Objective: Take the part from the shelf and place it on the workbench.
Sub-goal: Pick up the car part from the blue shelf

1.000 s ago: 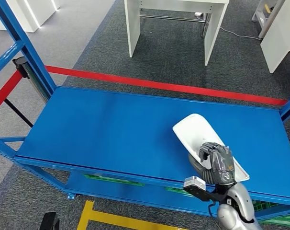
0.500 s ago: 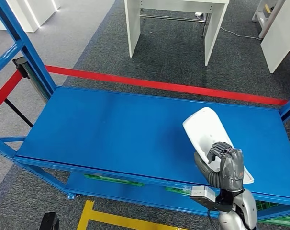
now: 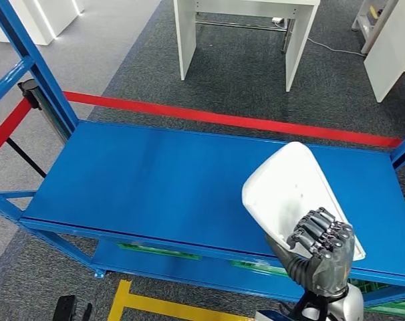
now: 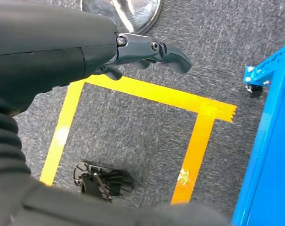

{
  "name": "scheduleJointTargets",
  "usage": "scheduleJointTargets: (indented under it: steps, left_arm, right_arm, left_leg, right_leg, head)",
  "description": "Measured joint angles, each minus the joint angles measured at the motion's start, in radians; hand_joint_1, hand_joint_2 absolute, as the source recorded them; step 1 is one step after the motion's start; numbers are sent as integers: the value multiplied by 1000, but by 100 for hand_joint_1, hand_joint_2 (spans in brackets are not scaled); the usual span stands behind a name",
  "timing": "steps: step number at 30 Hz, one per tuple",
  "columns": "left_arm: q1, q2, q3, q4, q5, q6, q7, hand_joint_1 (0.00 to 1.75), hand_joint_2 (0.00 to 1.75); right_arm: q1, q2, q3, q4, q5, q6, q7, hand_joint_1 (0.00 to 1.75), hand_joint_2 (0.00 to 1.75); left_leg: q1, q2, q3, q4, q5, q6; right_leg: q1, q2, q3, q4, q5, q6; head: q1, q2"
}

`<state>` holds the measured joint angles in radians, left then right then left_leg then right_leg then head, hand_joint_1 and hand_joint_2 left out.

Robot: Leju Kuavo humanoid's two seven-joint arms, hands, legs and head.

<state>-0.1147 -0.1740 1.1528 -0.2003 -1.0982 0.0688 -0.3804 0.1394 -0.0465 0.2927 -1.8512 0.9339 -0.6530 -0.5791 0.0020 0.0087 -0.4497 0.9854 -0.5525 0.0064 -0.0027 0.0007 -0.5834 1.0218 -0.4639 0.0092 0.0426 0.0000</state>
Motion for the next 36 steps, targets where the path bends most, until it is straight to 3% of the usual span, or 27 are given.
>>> scheduleJointTargets:
  steps: [12,30,36]
  left_arm:
    - [6,0,2,0,18,0,-26,0,175]
    - [7,0,3,0,13,14,-17,0,175]
    - [8,0,3,0,12,17,-15,0,175]
  right_arm:
    - [64,103,-18,-63,-7,0,-99,175,175]
    - [73,133,-25,-65,-54,0,-108,175,175]
    - [74,153,-30,-79,-1,0,-117,175,175]
  left_leg:
    - [0,0,0,0,0,0]
    - [0,0,0,0,0,0]
    - [0,0,0,0,0,0]
  right_leg:
    - [0,0,0,0,0,0]
    - [0,0,0,0,0,0]
    - [0,0,0,0,0,0]
  head:
    - [0,0]
    - [0,0]
    - [0,0]
